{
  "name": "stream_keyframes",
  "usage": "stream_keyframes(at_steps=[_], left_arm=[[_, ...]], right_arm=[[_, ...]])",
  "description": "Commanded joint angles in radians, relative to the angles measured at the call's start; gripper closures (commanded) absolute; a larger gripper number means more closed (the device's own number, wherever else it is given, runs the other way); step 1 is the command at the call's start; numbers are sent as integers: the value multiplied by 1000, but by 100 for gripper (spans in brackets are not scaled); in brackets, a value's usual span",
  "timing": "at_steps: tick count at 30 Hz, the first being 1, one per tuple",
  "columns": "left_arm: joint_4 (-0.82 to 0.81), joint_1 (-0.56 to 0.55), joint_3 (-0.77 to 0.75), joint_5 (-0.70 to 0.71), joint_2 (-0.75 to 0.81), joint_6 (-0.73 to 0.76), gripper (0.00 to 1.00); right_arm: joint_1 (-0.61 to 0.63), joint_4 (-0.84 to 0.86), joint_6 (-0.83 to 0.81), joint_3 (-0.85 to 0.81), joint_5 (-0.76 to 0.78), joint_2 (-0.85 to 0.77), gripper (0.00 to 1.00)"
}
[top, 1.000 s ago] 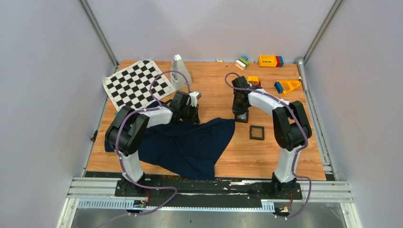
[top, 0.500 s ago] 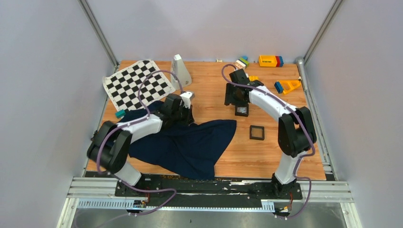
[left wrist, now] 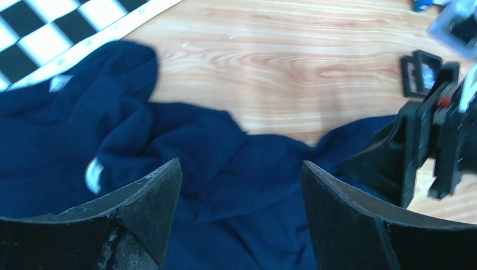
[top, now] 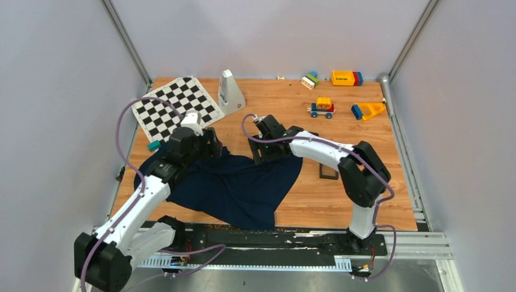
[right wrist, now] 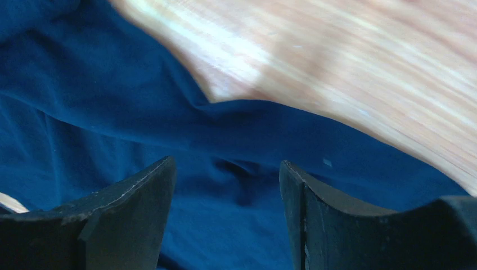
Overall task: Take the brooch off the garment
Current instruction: Adjust the clothes at the center of the board.
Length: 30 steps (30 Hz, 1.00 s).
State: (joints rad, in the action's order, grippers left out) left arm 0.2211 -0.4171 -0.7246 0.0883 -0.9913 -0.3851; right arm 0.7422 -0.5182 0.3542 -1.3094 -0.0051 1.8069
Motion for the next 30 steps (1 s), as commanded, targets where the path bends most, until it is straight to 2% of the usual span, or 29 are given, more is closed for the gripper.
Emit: stream_keyframes(at_steps=[1,3,7,8,9,10,13,14,15,19,20,21,23,24,27,30], left_arm=[[135,127,65,-14,106,-147,16],[151,230,87,-66,143,-179,18],[176,329,105,-73,174,-212,19],[178,336,105,-72,170,-221,19],[177,347,104,-74,160,-227,19],[168,349,105,-78,153,-237,20],[133,354,109,-119,111,-249,21],[127,354,112,-122,103,-249,21],[115,354,113,-129,90,-245,22],[81,354,130,-131,61,-218,27],[73,353,135,-145,56,-211,31],[58,354,137,-154,45,-199,33],[35,354,137,-193,25,-184,43],[29,354,134,-207,13,-182,45],[22,354,133,-214,-4,-176,51],[-21,354,149,-240,-21,-169,52]], right_arm=[[80,68,-99,-83,2,112,31],[100,68,-117,-94,55,148,31],[112,79,-153,-71,94,181,34],[112,81,-157,-62,113,182,40],[110,82,-155,-53,146,183,50],[104,81,-150,-49,181,182,64],[44,74,-95,-38,211,161,93],[12,69,-48,-30,206,149,99],[-21,69,-18,-15,189,133,100],[-104,142,1,89,80,48,99],[-105,169,-5,108,51,34,94],[-104,185,-14,120,27,22,82],[-104,206,-34,133,-45,8,63],[-104,206,-38,134,-48,1,57],[-103,216,-46,141,-78,-38,52],[-84,248,-50,154,-108,-96,45]])
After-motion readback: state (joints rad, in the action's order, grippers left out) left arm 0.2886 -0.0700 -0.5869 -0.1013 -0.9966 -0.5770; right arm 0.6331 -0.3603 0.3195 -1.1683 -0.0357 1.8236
